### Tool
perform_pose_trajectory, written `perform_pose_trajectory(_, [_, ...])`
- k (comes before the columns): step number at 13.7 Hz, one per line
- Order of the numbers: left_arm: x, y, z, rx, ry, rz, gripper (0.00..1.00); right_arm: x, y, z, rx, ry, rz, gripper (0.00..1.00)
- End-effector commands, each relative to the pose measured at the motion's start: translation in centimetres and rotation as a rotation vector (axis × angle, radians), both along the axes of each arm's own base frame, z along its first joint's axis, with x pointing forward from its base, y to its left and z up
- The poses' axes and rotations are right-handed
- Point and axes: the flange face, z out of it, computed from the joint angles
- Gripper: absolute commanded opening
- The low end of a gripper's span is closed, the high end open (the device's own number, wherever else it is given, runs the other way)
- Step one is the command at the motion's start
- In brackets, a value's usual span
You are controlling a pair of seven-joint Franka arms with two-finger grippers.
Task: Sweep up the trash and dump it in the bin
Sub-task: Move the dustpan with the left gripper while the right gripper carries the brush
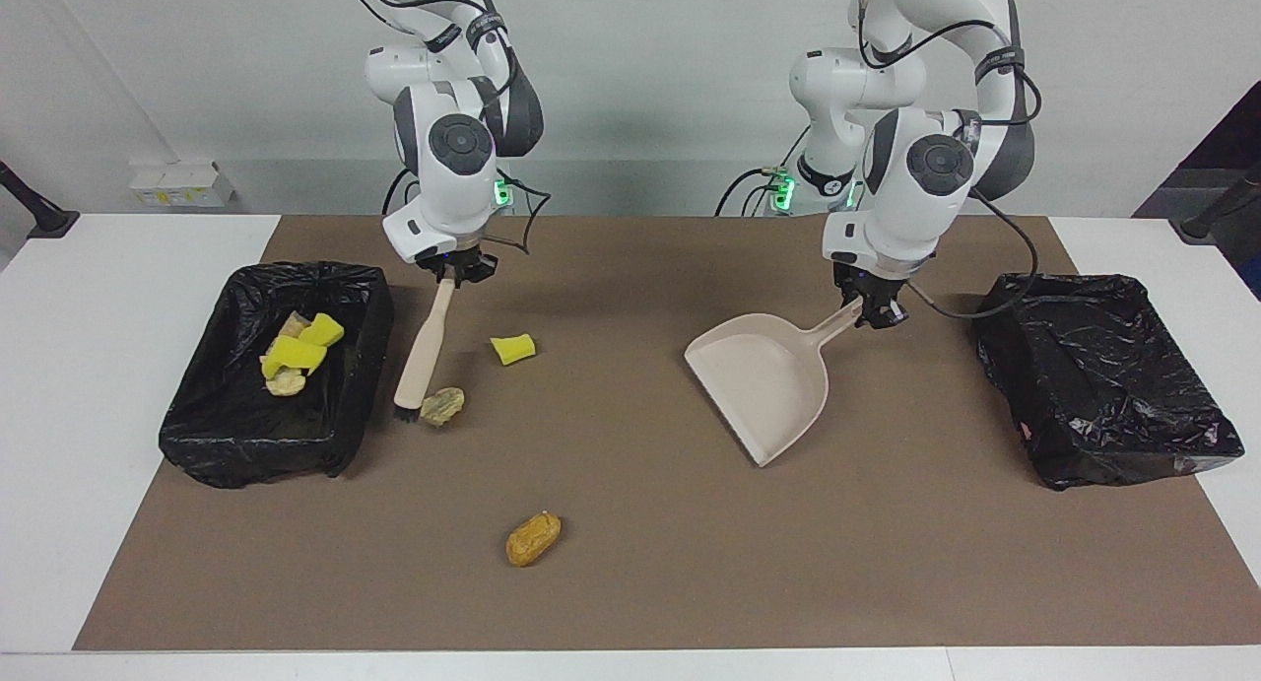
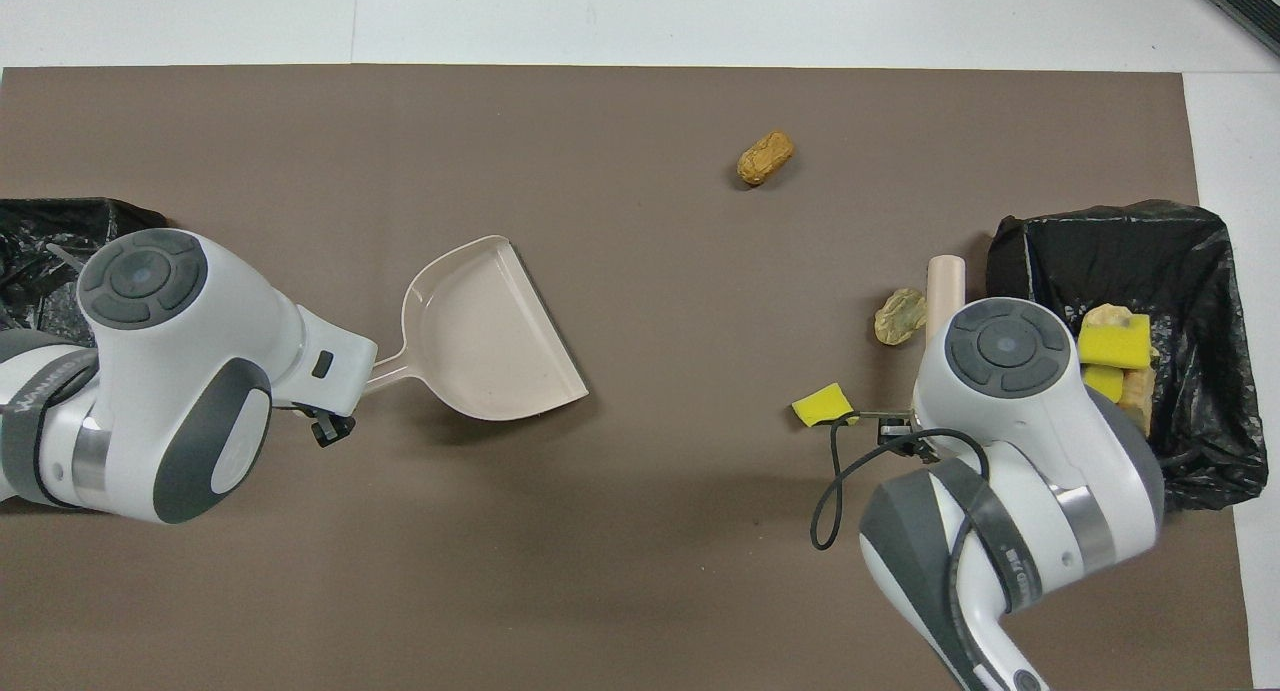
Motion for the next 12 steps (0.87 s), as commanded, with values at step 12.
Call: perform_pose_trajectory(12, [-4.0, -4.7, 0.3, 0.013, -0.038, -0.159, 0.00, -1.4, 6.0, -7.3, 0.069, 0.094, 0.077, 0.00])
